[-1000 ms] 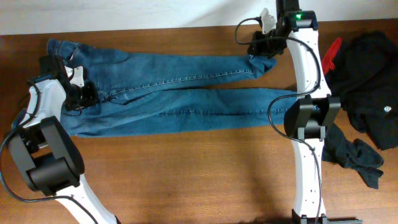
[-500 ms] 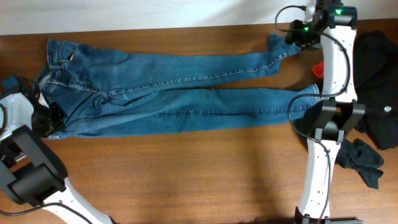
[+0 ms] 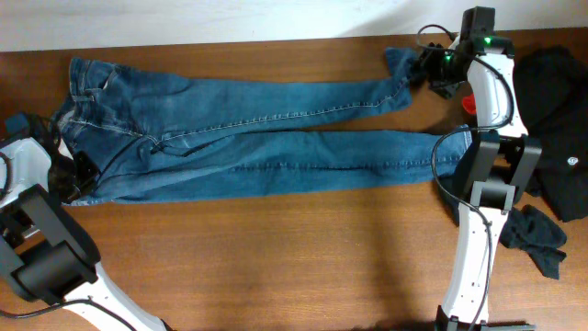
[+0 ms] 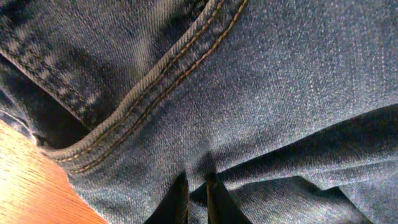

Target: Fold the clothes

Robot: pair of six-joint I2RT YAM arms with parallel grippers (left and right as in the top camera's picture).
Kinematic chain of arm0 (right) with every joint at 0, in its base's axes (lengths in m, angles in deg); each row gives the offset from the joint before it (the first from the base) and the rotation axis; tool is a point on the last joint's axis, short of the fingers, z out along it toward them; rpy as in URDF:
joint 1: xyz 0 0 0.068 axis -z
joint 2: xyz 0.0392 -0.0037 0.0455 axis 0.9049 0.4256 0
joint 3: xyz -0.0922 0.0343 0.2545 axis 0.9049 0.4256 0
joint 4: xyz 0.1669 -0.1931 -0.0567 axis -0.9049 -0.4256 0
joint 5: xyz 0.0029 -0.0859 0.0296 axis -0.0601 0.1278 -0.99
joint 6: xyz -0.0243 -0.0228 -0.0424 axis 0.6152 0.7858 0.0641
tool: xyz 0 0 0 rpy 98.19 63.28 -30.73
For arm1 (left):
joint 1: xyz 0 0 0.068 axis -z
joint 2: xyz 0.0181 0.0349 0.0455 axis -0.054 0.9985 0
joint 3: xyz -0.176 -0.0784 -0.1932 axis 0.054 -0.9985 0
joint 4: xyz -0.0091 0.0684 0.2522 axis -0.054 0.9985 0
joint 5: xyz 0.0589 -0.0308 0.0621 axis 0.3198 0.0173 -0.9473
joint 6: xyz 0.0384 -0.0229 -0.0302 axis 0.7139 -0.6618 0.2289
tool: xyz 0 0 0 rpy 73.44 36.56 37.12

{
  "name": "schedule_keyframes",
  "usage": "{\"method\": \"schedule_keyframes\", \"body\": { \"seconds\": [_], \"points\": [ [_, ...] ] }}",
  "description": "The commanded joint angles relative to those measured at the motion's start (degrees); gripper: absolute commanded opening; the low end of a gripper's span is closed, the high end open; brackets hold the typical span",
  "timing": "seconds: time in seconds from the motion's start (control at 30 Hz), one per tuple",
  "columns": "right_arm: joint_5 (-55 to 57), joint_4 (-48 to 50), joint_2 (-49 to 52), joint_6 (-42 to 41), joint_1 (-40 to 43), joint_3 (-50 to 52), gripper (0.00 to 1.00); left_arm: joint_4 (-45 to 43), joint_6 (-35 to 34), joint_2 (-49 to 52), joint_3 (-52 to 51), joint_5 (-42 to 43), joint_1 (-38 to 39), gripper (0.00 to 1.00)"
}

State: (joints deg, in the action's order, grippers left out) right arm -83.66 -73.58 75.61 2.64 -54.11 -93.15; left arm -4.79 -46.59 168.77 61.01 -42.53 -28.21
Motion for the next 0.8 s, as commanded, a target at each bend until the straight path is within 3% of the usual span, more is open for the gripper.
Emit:
{"method": "schedule_keyframes", "body": {
  "seconds": [0.0,0.1,0.13,0.2,0.33,0.37,0.4,0.43,0.57,0.77],
  "points": [
    [-2.75,3.72,-1.51,-2.43,-0.39,0.13,0.35,0.11,-0.68,1.16,-0.66,-1.81,-0.31,0.12],
    [-7.17,9.99,-1.53,-0.31,0.17,-0.39,0.06,0.09,-0.66,1.16,-0.66,-1.84,-0.31,0.12],
    [-11.56,13.07,-1.53,1.33,0.24,-0.81,0.04,0.09,-0.66,1.16,-0.66,-1.84,-0.31,0.12],
    [-30.47,28.26,-1.62,2.91,0.31,-2.84,0.04,0.04,-0.48,1.16,-0.66,-1.84,-0.31,0.12],
    [-32.72,29.27,-1.75,-0.96,0.31,-6.4,0.04,0.07,-0.5,1.16,-0.66,-1.66,-0.31,0.12],
    [-32.37,26.88,-1.75,-1.01,0.31,-6.4,0.13,0.07,-0.5,1.16,-0.66,-1.66,-0.31,0.12],
    [-31.47,24.04,-1.75,-1.53,0.37,-6.4,0.34,0.07,-0.5,1.16,-0.66,-1.66,-0.31,0.12],
    [-26.97,15.8,-1.75,-2.34,0.37,-6.38,0.44,0.07,-0.5,1.16,-0.66,-1.66,-0.31,0.12],
    [-11.34,0.26,-1.73,-1.88,0.81,-6.38,0.61,-0.33,-0.5,1.16,-0.66,-1.64,-0.31,0.13],
    [-8.48,-3.85,-1.73,-1.53,1.95,-6.38,0.76,-0.68,-0.5,1.16,-0.66,-1.25,-0.31,0.13]
  ]
}}
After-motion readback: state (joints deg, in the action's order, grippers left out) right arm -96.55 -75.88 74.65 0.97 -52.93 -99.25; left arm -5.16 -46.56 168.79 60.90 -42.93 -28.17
